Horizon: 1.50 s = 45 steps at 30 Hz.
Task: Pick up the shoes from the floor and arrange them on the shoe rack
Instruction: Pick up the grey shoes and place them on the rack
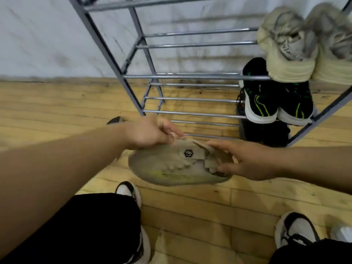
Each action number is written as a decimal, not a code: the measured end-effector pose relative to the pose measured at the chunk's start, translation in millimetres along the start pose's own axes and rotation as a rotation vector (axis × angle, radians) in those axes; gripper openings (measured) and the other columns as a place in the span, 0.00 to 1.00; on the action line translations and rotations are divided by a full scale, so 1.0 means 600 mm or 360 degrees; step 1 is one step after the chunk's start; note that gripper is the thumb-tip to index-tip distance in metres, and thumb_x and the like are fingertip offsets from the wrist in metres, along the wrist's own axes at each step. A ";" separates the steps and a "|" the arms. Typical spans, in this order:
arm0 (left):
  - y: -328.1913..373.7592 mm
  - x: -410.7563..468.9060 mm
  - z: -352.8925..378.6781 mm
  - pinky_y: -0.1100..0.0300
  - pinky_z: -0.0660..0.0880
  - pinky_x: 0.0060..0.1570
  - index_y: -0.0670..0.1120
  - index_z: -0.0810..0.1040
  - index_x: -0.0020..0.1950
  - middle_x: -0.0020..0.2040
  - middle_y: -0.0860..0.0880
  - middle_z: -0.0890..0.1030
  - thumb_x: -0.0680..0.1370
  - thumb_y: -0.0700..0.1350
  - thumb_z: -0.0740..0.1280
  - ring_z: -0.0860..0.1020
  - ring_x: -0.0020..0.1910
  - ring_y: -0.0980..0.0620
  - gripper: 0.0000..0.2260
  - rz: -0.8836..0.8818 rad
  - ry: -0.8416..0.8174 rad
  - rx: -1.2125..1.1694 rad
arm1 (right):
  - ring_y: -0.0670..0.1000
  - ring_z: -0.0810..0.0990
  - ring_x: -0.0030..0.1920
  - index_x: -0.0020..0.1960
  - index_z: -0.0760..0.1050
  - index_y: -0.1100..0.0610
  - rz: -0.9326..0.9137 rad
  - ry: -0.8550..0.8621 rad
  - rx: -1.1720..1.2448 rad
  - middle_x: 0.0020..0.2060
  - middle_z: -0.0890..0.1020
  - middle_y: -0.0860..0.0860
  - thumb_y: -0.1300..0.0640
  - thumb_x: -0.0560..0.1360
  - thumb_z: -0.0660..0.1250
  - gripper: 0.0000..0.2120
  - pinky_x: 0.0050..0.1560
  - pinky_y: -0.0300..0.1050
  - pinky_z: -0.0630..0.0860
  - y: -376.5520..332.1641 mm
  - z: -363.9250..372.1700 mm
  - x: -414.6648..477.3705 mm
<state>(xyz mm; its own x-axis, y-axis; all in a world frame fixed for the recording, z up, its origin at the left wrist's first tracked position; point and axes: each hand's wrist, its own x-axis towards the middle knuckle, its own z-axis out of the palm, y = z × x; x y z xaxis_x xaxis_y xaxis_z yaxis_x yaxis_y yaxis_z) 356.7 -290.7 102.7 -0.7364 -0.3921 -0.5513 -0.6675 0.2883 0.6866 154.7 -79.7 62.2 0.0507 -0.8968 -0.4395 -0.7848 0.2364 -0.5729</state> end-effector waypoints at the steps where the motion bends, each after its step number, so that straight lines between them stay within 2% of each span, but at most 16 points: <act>1: 0.010 -0.037 -0.042 0.64 0.79 0.42 0.55 0.87 0.53 0.44 0.52 0.87 0.79 0.35 0.71 0.85 0.42 0.57 0.15 0.0015 0.0051 0.0006 | 0.44 0.69 0.70 0.78 0.52 0.32 -0.0109 0.0082 -0.0025 0.74 0.67 0.37 0.39 0.78 0.67 0.34 0.64 0.38 0.67 -0.039 -0.015 0.003; 3: 0.025 -0.115 -0.119 0.62 0.78 0.42 0.55 0.85 0.56 0.44 0.48 0.86 0.79 0.33 0.70 0.82 0.40 0.53 0.16 0.0023 0.0192 -0.0009 | 0.45 0.65 0.75 0.79 0.50 0.32 -0.0286 0.0217 -0.0095 0.76 0.63 0.37 0.36 0.77 0.66 0.37 0.70 0.39 0.63 -0.123 -0.053 0.016; 4: 0.029 -0.157 -0.155 0.61 0.78 0.42 0.53 0.85 0.56 0.43 0.47 0.85 0.79 0.32 0.70 0.81 0.40 0.52 0.16 0.0022 0.0302 -0.0027 | 0.44 0.65 0.75 0.79 0.49 0.32 -0.0348 0.0278 -0.0098 0.76 0.63 0.37 0.36 0.77 0.67 0.38 0.70 0.37 0.63 -0.170 -0.073 0.023; 7: 0.026 -0.286 -0.245 0.54 0.81 0.46 0.51 0.84 0.55 0.47 0.42 0.86 0.79 0.31 0.68 0.82 0.42 0.48 0.15 0.0017 0.0731 -0.0222 | 0.41 0.70 0.66 0.79 0.52 0.32 -0.0575 0.0473 0.0043 0.67 0.68 0.35 0.43 0.77 0.70 0.38 0.54 0.19 0.61 -0.319 -0.135 0.036; 8: 0.011 -0.329 -0.265 0.52 0.82 0.48 0.50 0.84 0.55 0.48 0.42 0.86 0.79 0.31 0.68 0.83 0.42 0.47 0.15 0.0014 0.0864 -0.0326 | 0.40 0.70 0.64 0.79 0.54 0.33 -0.0646 0.0518 0.0049 0.66 0.69 0.35 0.44 0.78 0.71 0.37 0.51 0.17 0.61 -0.368 -0.149 0.038; 12: -0.088 -0.458 -0.286 0.50 0.84 0.48 0.49 0.82 0.56 0.47 0.43 0.86 0.78 0.32 0.69 0.84 0.45 0.46 0.13 0.0055 0.1227 -0.0685 | 0.40 0.69 0.70 0.77 0.65 0.37 -0.0914 0.0544 -0.0096 0.73 0.71 0.38 0.42 0.79 0.68 0.28 0.60 0.30 0.60 -0.549 -0.164 0.038; 15: -0.183 -0.515 -0.257 0.54 0.84 0.43 0.47 0.81 0.56 0.43 0.44 0.87 0.81 0.31 0.65 0.86 0.42 0.49 0.13 0.0047 0.1362 -0.0931 | 0.42 0.70 0.66 0.77 0.67 0.39 -0.0908 0.0297 -0.0347 0.72 0.72 0.41 0.42 0.80 0.66 0.26 0.58 0.36 0.62 -0.657 -0.134 0.048; 19: -0.307 -0.544 -0.195 0.57 0.81 0.36 0.45 0.81 0.53 0.38 0.46 0.86 0.80 0.30 0.66 0.84 0.38 0.49 0.11 -0.0095 0.1506 -0.1065 | 0.51 0.77 0.62 0.78 0.65 0.43 -0.0848 -0.0063 -0.0855 0.66 0.76 0.47 0.42 0.80 0.66 0.28 0.60 0.45 0.74 -0.756 -0.041 0.077; 22: -0.389 -0.543 -0.143 0.59 0.77 0.33 0.47 0.81 0.51 0.35 0.49 0.84 0.80 0.31 0.67 0.81 0.34 0.52 0.11 -0.0266 0.1587 -0.1061 | 0.51 0.79 0.55 0.77 0.66 0.45 -0.0719 -0.0273 -0.0799 0.54 0.80 0.48 0.46 0.79 0.69 0.28 0.55 0.46 0.76 -0.764 0.052 0.121; 25: -0.461 -0.536 -0.078 0.56 0.79 0.39 0.47 0.82 0.50 0.41 0.45 0.85 0.79 0.33 0.70 0.82 0.39 0.48 0.09 -0.0388 0.1637 -0.1136 | 0.53 0.79 0.62 0.72 0.72 0.48 -0.0685 -0.0275 -0.0633 0.62 0.80 0.51 0.52 0.76 0.73 0.26 0.58 0.45 0.74 -0.734 0.150 0.154; 29: -0.513 -0.532 0.021 0.58 0.79 0.43 0.46 0.82 0.56 0.43 0.46 0.83 0.79 0.34 0.71 0.81 0.43 0.50 0.09 -0.0503 0.1567 -0.1247 | 0.54 0.79 0.62 0.71 0.75 0.49 -0.0680 -0.0359 -0.0819 0.62 0.80 0.50 0.53 0.74 0.74 0.26 0.59 0.46 0.75 -0.716 0.212 0.161; 34: -0.566 -0.545 0.136 0.54 0.78 0.48 0.49 0.80 0.61 0.52 0.45 0.85 0.80 0.39 0.71 0.82 0.51 0.46 0.11 -0.0783 0.1655 -0.1374 | 0.51 0.77 0.63 0.77 0.66 0.47 -0.0619 -0.0565 -0.1126 0.67 0.77 0.48 0.50 0.74 0.76 0.35 0.56 0.41 0.73 -0.721 0.236 0.168; 36: -0.584 -0.553 0.186 0.53 0.79 0.48 0.50 0.79 0.62 0.51 0.47 0.84 0.80 0.42 0.71 0.83 0.50 0.45 0.11 -0.0910 0.1706 -0.1410 | 0.53 0.77 0.65 0.74 0.71 0.48 -0.0656 -0.0563 -0.1056 0.67 0.77 0.50 0.51 0.74 0.76 0.31 0.60 0.43 0.73 -0.730 0.243 0.172; 40: -0.614 -0.559 0.280 0.53 0.80 0.41 0.53 0.76 0.66 0.51 0.51 0.82 0.79 0.48 0.73 0.83 0.46 0.46 0.16 -0.1142 0.1572 -0.1252 | 0.51 0.77 0.61 0.77 0.65 0.45 -0.0639 -0.0635 -0.1288 0.67 0.76 0.47 0.46 0.71 0.78 0.38 0.62 0.50 0.77 -0.741 0.261 0.175; 43: -0.630 -0.554 0.330 0.59 0.79 0.39 0.55 0.74 0.71 0.57 0.52 0.79 0.78 0.51 0.74 0.81 0.47 0.53 0.22 -0.1255 0.1435 -0.1126 | 0.49 0.76 0.56 0.77 0.64 0.45 -0.0627 -0.0694 -0.1209 0.67 0.76 0.48 0.46 0.74 0.76 0.36 0.55 0.44 0.76 -0.744 0.266 0.177; 45: -0.639 -0.547 0.346 0.63 0.77 0.37 0.55 0.72 0.74 0.60 0.51 0.78 0.78 0.51 0.74 0.81 0.47 0.54 0.26 -0.1271 0.1386 -0.1080 | 0.51 0.77 0.58 0.77 0.65 0.44 -0.0604 -0.0695 -0.1163 0.68 0.75 0.49 0.46 0.75 0.75 0.34 0.55 0.44 0.76 -0.743 0.267 0.180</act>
<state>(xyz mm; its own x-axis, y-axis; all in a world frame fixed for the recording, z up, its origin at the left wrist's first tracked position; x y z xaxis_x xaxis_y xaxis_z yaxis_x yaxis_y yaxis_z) 831.5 -90.8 -78.0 0.2976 -0.7402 -0.6029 -0.5042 -0.6581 0.5592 608.9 -221.8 159.2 0.4948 -0.6107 -0.6182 -0.8547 -0.4707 -0.2191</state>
